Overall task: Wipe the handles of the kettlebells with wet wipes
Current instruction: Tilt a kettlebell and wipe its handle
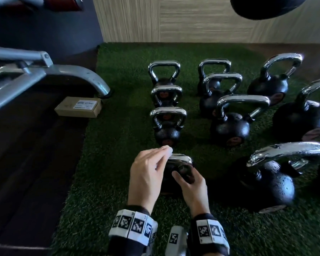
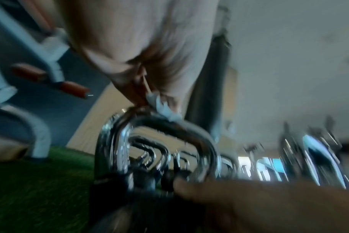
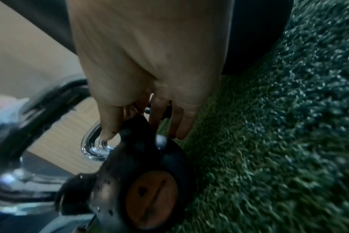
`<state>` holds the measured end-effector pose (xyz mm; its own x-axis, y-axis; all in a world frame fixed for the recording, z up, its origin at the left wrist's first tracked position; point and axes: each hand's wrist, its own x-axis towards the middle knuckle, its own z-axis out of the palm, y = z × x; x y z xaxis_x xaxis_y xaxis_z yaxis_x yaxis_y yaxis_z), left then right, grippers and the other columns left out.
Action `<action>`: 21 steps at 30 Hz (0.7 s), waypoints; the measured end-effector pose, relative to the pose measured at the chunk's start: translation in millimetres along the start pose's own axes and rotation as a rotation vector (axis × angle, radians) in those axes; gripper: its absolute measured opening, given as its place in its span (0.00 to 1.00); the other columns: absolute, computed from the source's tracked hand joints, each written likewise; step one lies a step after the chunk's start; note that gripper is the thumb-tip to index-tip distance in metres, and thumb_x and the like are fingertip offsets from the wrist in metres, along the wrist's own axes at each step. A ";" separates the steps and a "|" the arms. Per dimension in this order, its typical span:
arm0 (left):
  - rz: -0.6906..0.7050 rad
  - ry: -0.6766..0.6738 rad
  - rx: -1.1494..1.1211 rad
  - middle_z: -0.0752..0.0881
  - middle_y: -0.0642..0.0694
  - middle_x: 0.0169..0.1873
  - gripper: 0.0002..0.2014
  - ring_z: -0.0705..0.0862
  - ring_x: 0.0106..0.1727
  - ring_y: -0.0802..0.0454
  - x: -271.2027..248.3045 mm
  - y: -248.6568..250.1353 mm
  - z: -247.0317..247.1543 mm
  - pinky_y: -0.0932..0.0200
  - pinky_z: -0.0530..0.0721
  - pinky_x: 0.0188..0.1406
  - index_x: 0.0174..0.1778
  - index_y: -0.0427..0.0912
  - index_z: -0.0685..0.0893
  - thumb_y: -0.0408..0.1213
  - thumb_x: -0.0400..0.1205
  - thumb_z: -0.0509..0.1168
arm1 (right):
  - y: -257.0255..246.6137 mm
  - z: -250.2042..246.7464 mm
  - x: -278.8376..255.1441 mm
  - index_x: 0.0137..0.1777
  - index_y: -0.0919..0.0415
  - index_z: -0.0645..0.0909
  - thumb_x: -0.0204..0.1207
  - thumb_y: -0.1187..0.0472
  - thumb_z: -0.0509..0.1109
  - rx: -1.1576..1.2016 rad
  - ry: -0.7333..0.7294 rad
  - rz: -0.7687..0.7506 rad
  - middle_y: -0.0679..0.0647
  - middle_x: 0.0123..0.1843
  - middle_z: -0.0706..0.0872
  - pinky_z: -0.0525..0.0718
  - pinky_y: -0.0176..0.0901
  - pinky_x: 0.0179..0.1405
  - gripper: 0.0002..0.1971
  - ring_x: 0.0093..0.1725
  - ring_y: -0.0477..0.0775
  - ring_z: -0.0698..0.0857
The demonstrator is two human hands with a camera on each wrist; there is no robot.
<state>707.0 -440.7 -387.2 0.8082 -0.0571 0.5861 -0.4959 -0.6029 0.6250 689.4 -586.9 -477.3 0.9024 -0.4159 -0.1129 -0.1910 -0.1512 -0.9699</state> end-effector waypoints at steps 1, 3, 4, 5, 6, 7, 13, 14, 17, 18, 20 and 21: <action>0.025 -0.016 0.047 0.91 0.62 0.57 0.11 0.87 0.61 0.62 -2.7 -0.5 4.2 0.55 0.89 0.59 0.62 0.49 0.93 0.36 0.85 0.74 | 2.5 2.9 -0.3 0.50 0.48 0.89 0.73 0.51 0.84 0.010 0.020 -0.010 0.45 0.45 0.94 0.91 0.58 0.55 0.09 0.48 0.44 0.92; 0.078 0.000 0.107 0.92 0.60 0.60 0.12 0.86 0.61 0.59 -7.0 -4.8 6.9 0.55 0.87 0.62 0.63 0.49 0.93 0.36 0.84 0.74 | 5.4 6.5 -1.5 0.50 0.47 0.89 0.74 0.50 0.82 0.007 0.046 -0.032 0.44 0.45 0.94 0.90 0.56 0.56 0.08 0.49 0.43 0.91; 0.093 0.030 0.112 0.92 0.60 0.60 0.12 0.87 0.60 0.59 -8.1 -8.2 5.3 0.56 0.86 0.62 0.62 0.49 0.93 0.36 0.84 0.74 | 6.2 7.3 -1.9 0.52 0.47 0.89 0.75 0.48 0.82 -0.005 0.051 -0.036 0.43 0.46 0.94 0.90 0.55 0.57 0.09 0.50 0.43 0.91; 0.083 0.070 0.105 0.92 0.59 0.58 0.12 0.87 0.59 0.59 -8.0 -12.4 2.4 0.58 0.86 0.61 0.62 0.49 0.93 0.34 0.83 0.75 | 6.6 7.6 -1.8 0.53 0.47 0.89 0.75 0.47 0.81 -0.014 0.050 -0.039 0.43 0.47 0.93 0.89 0.54 0.57 0.10 0.51 0.43 0.91; 0.049 0.119 0.092 0.93 0.57 0.57 0.12 0.87 0.57 0.59 -7.6 -18.1 -1.2 0.62 0.86 0.60 0.61 0.48 0.93 0.33 0.82 0.75 | 7.2 7.5 -1.5 0.54 0.48 0.89 0.75 0.47 0.81 -0.021 0.044 -0.043 0.43 0.48 0.93 0.89 0.53 0.58 0.11 0.52 0.43 0.90; 0.010 0.168 0.079 0.93 0.56 0.55 0.11 0.87 0.55 0.60 -7.8 -24.0 -4.5 0.68 0.85 0.58 0.59 0.47 0.94 0.34 0.82 0.75 | 7.2 7.0 -1.5 0.55 0.48 0.89 0.75 0.46 0.80 -0.025 0.039 -0.052 0.43 0.48 0.93 0.89 0.52 0.58 0.12 0.52 0.42 0.90; 0.039 0.228 0.101 0.92 0.52 0.57 0.12 0.90 0.53 0.56 -29.8 -31.0 4.1 0.66 0.88 0.56 0.59 0.39 0.93 0.30 0.81 0.76 | 4.9 4.8 -3.1 0.53 0.50 0.89 0.75 0.48 0.80 0.006 0.042 -0.056 0.44 0.46 0.93 0.89 0.49 0.55 0.11 0.49 0.40 0.90; -0.013 0.261 0.058 0.92 0.51 0.57 0.11 0.91 0.54 0.57 -30.4 -34.9 5.6 0.65 0.89 0.55 0.60 0.39 0.93 0.30 0.81 0.75 | 4.3 4.7 -2.2 0.53 0.50 0.89 0.75 0.48 0.80 0.004 0.037 -0.057 0.43 0.45 0.93 0.90 0.49 0.54 0.10 0.48 0.39 0.90; -0.338 0.342 -0.198 0.93 0.52 0.54 0.10 0.92 0.55 0.59 -32.1 -44.1 8.0 0.63 0.90 0.57 0.62 0.46 0.92 0.36 0.85 0.71 | 3.2 3.0 0.7 0.52 0.49 0.89 0.74 0.48 0.81 0.010 0.021 -0.056 0.43 0.45 0.93 0.90 0.50 0.55 0.10 0.48 0.38 0.90; -0.419 0.347 -0.276 0.93 0.54 0.53 0.10 0.93 0.55 0.60 -34.4 -43.4 9.2 0.64 0.90 0.57 0.62 0.47 0.91 0.37 0.86 0.70 | 3.3 2.0 1.6 0.52 0.48 0.89 0.74 0.49 0.82 0.011 0.015 -0.056 0.43 0.45 0.93 0.90 0.50 0.55 0.10 0.49 0.38 0.90; -0.454 0.372 -0.330 0.93 0.53 0.53 0.11 0.92 0.56 0.60 -38.8 -37.9 11.2 0.67 0.89 0.57 0.63 0.44 0.91 0.34 0.86 0.70 | 3.9 0.0 2.5 0.52 0.49 0.89 0.74 0.50 0.82 0.016 0.004 -0.061 0.43 0.46 0.93 0.90 0.51 0.56 0.10 0.49 0.38 0.90; -0.446 0.385 -0.338 0.93 0.51 0.54 0.11 0.92 0.57 0.61 -41.1 -35.7 12.3 0.68 0.88 0.57 0.63 0.40 0.91 0.32 0.86 0.70 | 3.9 -0.5 3.3 0.52 0.49 0.89 0.74 0.50 0.82 0.017 -0.002 -0.066 0.44 0.46 0.93 0.90 0.52 0.56 0.10 0.49 0.40 0.90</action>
<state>695.4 -426.6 -439.9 0.8189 0.4642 0.3374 -0.2640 -0.2174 0.9397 691.5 -589.2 -481.4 0.9135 -0.4039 -0.0492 -0.1248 -0.1629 -0.9787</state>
